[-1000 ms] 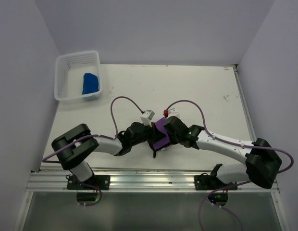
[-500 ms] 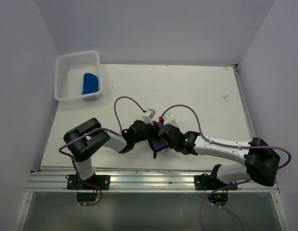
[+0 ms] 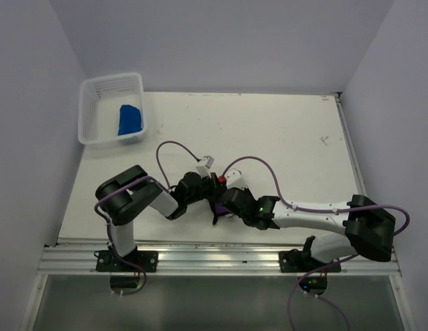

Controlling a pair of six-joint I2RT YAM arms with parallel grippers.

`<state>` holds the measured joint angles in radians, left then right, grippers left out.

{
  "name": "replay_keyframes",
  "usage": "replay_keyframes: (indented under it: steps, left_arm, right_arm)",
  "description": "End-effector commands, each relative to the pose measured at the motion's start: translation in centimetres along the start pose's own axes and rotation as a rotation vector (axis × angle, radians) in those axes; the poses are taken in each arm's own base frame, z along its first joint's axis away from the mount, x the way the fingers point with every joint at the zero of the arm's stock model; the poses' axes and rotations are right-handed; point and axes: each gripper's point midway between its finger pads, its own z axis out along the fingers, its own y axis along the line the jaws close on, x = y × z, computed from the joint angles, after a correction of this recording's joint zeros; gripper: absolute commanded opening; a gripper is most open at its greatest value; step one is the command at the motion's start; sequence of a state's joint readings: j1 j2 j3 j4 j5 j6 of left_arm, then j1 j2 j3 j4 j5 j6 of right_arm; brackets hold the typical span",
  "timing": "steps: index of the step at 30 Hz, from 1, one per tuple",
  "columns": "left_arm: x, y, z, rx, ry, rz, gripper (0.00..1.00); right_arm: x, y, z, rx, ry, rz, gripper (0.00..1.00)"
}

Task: Roll the towels
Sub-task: Roll the towel

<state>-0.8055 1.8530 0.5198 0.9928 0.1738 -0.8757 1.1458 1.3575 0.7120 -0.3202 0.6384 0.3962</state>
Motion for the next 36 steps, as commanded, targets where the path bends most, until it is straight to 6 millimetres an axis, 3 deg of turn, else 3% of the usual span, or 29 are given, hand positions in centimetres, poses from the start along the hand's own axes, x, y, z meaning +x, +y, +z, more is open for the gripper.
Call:
replay_keyframes:
  steps: [1, 9, 22, 31, 36]
  left_arm:
    - [-0.9, -1.1, 0.3, 0.063, -0.041, 0.002, 0.00]
    - [-0.2, -0.6, -0.1, 0.061, -0.034, -0.018, 0.00]
    - [0.4, 0.1, -0.7, 0.045, -0.032, -0.030, 0.00]
    - [0.6, 0.3, -1.0, 0.041, -0.031, -0.033, 0.00]
    - [0.8, 0.4, -1.4, 0.037, -0.031, -0.034, 0.00]
  right_arm:
    - [-1.8, 0.8, 0.3, 0.001, -0.061, 0.008, 0.00]
    - [-1.6, 2.0, 1.4, 0.011, -0.014, -0.015, 0.00]
    - [-4.1, 5.7, 1.0, -0.153, -0.064, 0.122, 0.00]
    - [-5.4, 6.6, 1.0, -0.158, -0.056, 0.214, 0.00]
    - [-3.9, 7.3, 2.0, -0.157, -0.008, 0.225, 0.00]
